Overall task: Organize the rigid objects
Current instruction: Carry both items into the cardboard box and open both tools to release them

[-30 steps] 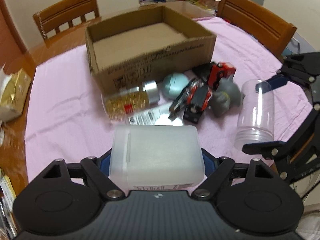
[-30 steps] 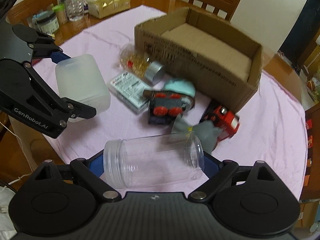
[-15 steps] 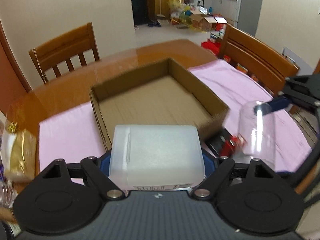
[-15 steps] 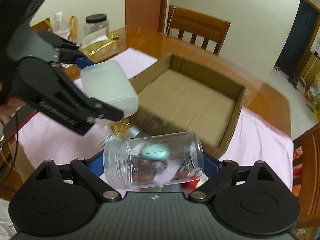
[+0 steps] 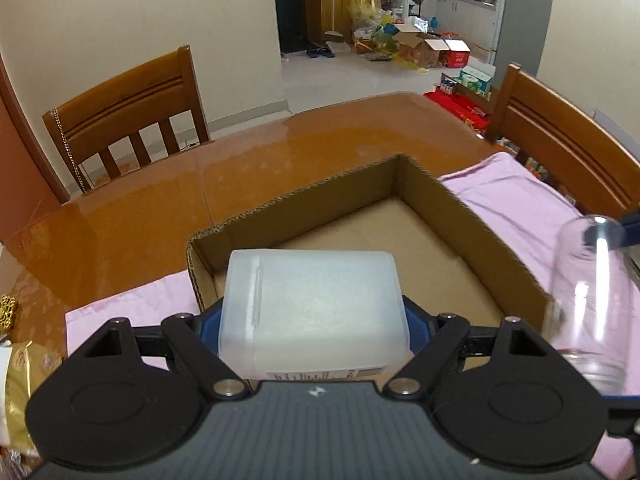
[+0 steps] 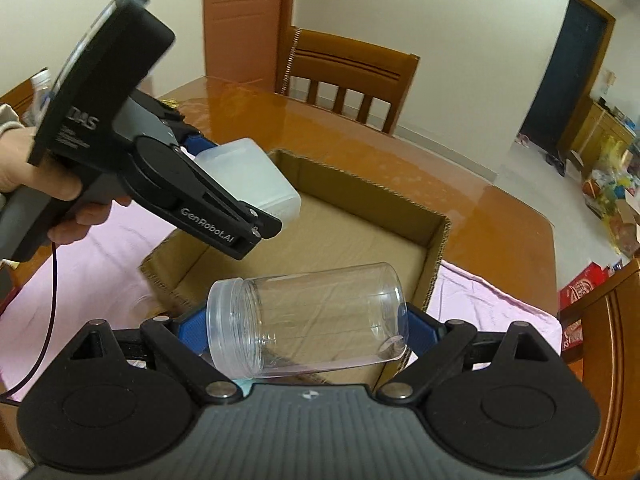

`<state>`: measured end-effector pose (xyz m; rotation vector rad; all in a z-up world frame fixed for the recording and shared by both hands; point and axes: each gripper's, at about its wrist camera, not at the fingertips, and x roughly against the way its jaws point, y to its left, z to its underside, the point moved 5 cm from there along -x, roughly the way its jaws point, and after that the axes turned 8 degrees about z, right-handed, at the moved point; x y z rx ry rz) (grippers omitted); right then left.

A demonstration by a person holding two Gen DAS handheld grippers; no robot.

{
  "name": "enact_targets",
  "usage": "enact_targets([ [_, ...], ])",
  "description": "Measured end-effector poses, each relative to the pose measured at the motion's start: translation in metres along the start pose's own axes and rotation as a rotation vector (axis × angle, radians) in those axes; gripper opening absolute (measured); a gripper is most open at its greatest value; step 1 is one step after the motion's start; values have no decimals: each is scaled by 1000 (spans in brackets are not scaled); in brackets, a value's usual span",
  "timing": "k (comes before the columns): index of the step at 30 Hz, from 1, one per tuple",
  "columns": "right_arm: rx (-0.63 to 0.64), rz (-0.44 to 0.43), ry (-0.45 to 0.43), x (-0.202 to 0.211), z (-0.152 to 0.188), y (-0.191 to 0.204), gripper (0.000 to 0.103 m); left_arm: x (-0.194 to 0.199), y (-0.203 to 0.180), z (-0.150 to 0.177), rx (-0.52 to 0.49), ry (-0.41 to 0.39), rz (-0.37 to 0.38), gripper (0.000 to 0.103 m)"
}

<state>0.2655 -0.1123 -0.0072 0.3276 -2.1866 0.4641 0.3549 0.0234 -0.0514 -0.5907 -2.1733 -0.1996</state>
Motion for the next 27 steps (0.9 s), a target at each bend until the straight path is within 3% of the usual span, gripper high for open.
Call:
enact_targets([
  [3,-7,14,18,-10,-2,-3,96,-10,11,-3,31,-20,-11,85],
  [5,-10,22,31,-16,-2,-6,96,-15,19,-6,58,-40,-34,98],
  [17,-60,42,88,-57,-12,-23,96,13,40,9,112,-77,-55,99],
  [27,-90,49,95,-96,-49,-34,96,45,55,28,161,-124,-103,99],
])
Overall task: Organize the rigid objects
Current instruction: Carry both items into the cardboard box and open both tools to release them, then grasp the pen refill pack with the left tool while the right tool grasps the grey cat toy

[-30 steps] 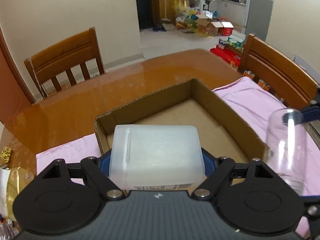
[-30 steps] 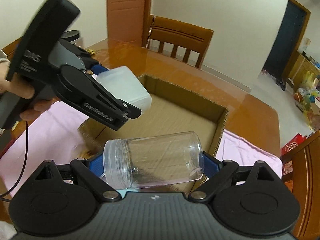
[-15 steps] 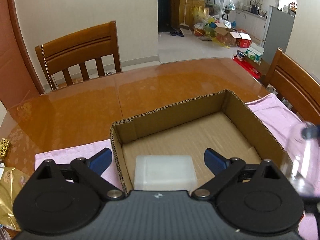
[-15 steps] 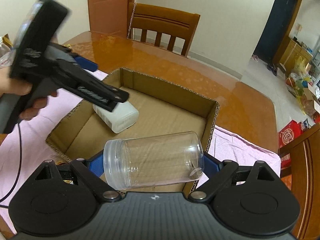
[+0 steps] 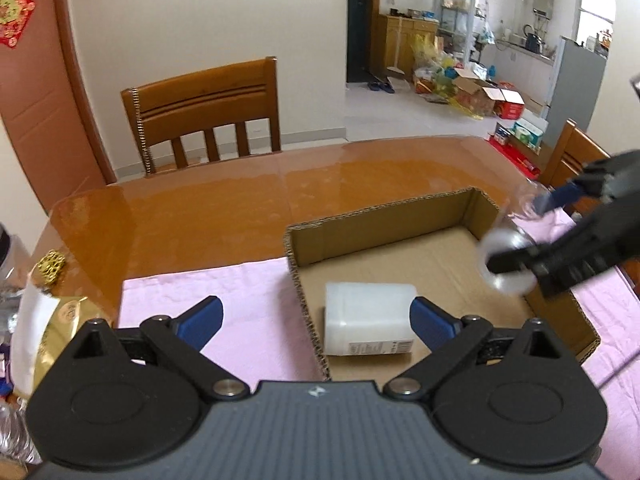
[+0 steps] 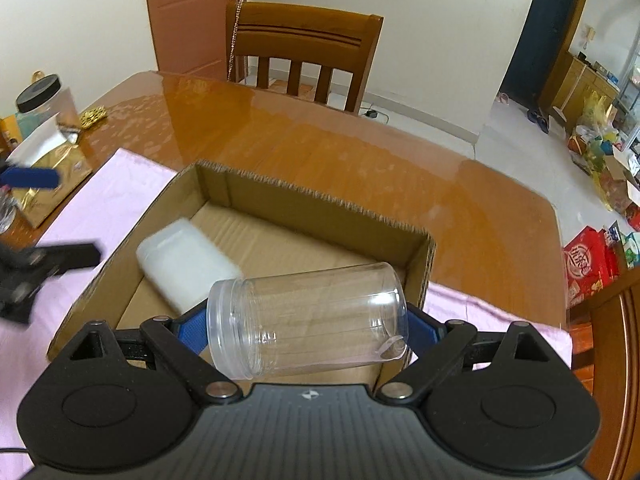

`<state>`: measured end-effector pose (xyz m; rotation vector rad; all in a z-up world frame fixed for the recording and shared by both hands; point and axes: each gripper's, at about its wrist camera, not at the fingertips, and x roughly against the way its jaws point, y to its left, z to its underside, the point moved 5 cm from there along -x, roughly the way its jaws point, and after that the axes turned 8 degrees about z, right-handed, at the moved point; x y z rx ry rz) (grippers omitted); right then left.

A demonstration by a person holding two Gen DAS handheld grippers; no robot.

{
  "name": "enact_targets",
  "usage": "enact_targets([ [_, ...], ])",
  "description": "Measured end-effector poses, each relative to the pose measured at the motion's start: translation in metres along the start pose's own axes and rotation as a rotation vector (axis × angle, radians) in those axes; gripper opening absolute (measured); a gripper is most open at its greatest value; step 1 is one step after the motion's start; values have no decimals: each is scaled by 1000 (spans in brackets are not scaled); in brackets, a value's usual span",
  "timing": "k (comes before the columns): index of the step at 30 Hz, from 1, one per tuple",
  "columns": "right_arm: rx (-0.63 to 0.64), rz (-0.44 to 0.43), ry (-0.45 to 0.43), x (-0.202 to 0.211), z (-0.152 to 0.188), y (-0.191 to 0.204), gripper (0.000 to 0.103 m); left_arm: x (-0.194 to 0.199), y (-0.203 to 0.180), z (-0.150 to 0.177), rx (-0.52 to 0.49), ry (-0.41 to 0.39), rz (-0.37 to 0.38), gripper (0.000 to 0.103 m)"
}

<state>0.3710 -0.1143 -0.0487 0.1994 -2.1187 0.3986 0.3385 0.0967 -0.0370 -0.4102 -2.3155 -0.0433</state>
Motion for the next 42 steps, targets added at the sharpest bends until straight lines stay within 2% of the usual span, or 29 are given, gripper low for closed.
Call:
enact_targets([
  [1,2,10,-9,-4,-6,0,96,1,2,2,7,-1,1,99],
  [3,5,34,-25,-12,-15,0,103,2,4,6,26,2,6,99],
  [7,2,56,-39,-14,-21,2,103,7,9,14,46,4,3,100],
  [11,11,61,-52,-4,-14,4,103,11,8,21,62,15,-14,100],
  [18,10,37,-76,21,7,6,103,34,-5,38,88,4,-91,100],
  [23,15,1,-86,39,36,7,103,52,-20,57,146,-6,-137,102],
  [32,-7,-39,-68,58,102,8,103,66,-55,100,167,55,-217,102],
  [35,-33,-46,-67,62,121,9,103,66,-64,117,176,81,-198,102],
  [42,-97,-5,-70,74,169,6,103,47,-82,161,170,147,-98,102],
])
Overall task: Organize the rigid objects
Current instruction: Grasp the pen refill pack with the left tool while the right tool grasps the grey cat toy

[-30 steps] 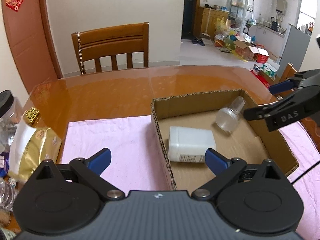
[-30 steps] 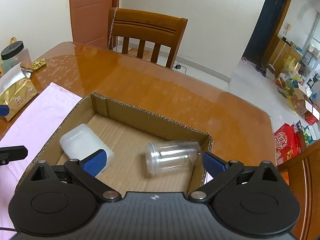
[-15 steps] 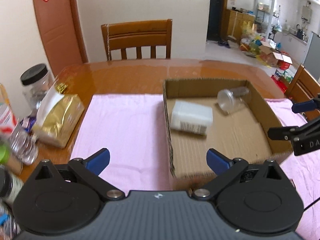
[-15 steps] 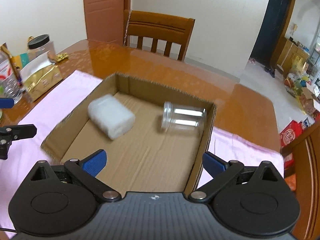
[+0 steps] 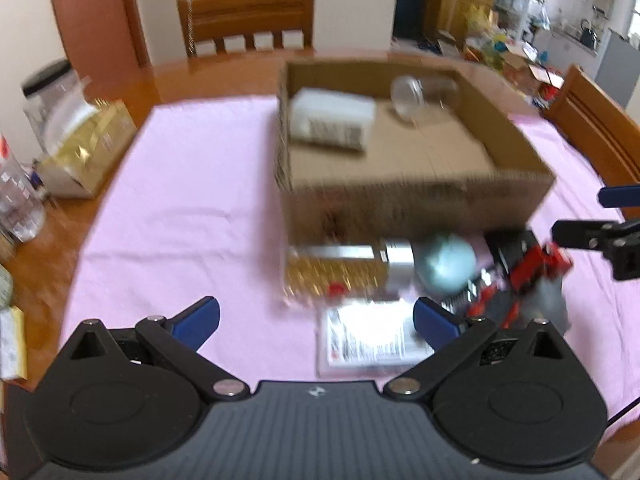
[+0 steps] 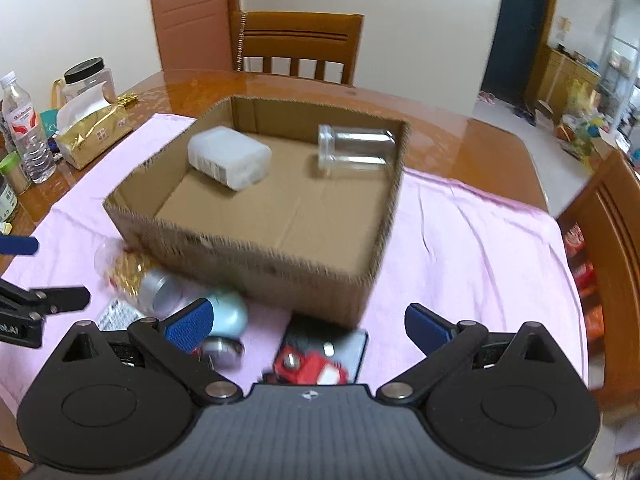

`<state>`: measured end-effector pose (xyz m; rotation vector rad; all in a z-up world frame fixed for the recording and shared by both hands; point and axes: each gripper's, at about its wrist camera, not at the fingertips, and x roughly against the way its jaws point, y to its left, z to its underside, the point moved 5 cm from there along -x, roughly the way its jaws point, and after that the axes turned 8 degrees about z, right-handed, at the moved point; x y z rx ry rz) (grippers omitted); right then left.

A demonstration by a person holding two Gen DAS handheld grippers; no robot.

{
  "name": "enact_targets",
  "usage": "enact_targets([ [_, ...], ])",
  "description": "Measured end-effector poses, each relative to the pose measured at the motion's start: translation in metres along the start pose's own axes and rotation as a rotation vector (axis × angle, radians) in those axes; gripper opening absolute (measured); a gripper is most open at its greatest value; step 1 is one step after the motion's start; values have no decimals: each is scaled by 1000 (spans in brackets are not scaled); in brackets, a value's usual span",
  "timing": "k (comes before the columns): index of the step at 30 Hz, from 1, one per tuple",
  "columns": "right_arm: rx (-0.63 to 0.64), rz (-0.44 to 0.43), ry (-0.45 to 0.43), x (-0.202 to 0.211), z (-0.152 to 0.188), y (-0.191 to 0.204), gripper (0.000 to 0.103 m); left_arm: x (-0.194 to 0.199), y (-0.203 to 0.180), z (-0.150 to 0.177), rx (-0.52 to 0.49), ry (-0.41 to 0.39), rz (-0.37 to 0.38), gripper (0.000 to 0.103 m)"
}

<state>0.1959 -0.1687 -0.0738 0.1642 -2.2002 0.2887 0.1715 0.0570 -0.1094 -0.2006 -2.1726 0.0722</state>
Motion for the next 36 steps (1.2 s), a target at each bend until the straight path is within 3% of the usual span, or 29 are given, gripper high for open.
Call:
enact_targets([
  [10,-97,0,114,1,57,-6,103,-29,-24,28,-44,73,114,102],
  [24,-99,7,175,-5,70,2,103,-48,-20,28,-93,70,86,102],
  [27,-87,-10,182,-6,70,7,103,-45,-8,32,-105,74,46,102],
  [36,-11,-80,187,-24,73,34,103,-49,3,26,-124,74,61,102],
])
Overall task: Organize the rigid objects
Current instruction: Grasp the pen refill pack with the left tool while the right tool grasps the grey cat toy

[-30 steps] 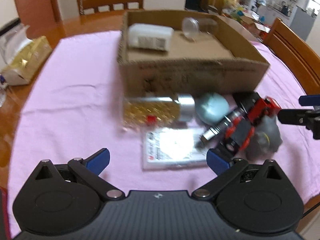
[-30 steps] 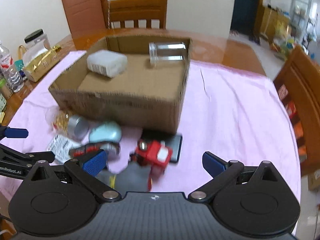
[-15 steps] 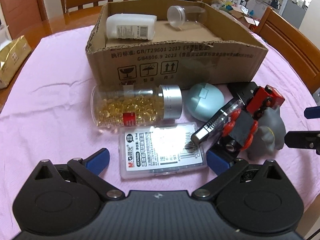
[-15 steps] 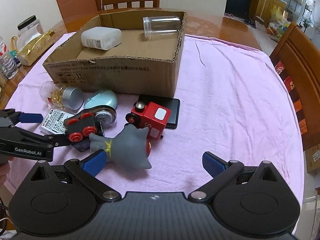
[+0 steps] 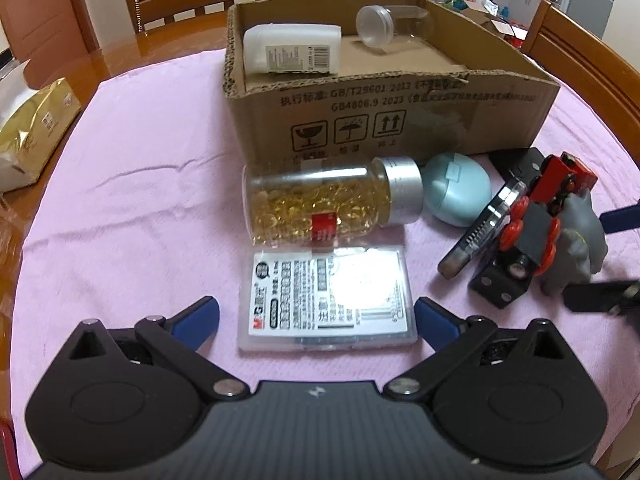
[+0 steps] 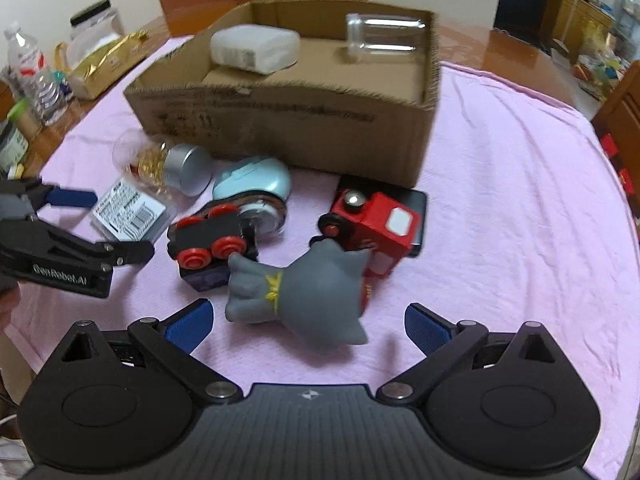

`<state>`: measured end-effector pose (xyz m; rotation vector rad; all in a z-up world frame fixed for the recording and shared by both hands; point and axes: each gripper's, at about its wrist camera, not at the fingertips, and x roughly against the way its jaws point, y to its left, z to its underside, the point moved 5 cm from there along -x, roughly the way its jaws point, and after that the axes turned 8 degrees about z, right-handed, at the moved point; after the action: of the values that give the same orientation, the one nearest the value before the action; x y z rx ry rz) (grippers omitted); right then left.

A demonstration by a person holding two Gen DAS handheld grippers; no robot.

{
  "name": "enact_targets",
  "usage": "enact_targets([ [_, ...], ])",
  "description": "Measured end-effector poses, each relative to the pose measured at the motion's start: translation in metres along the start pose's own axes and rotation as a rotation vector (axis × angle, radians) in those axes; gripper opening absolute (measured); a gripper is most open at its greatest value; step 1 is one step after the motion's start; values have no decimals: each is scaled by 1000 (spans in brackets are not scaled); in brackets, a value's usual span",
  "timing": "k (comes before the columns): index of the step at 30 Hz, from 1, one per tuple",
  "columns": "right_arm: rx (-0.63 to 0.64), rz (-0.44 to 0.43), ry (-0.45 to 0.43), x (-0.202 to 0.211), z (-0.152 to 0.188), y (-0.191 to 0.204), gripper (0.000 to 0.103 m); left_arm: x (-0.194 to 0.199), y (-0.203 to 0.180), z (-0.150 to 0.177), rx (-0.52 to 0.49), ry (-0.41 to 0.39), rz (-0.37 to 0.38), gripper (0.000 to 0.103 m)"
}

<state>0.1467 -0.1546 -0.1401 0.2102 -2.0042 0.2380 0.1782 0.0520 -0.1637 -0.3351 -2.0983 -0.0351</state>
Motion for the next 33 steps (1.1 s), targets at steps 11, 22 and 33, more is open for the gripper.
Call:
enact_targets([
  [11,32,76,-31,-25,4,5,103,-4,-2,-3,-10,-14,4,102],
  [22,19,81,-78,-22,10,3,103,-1,-5,-4,-15,6,15,91],
  [33,8,90,-64,-24,9,4,103,21,6,27,11,48,0,91],
])
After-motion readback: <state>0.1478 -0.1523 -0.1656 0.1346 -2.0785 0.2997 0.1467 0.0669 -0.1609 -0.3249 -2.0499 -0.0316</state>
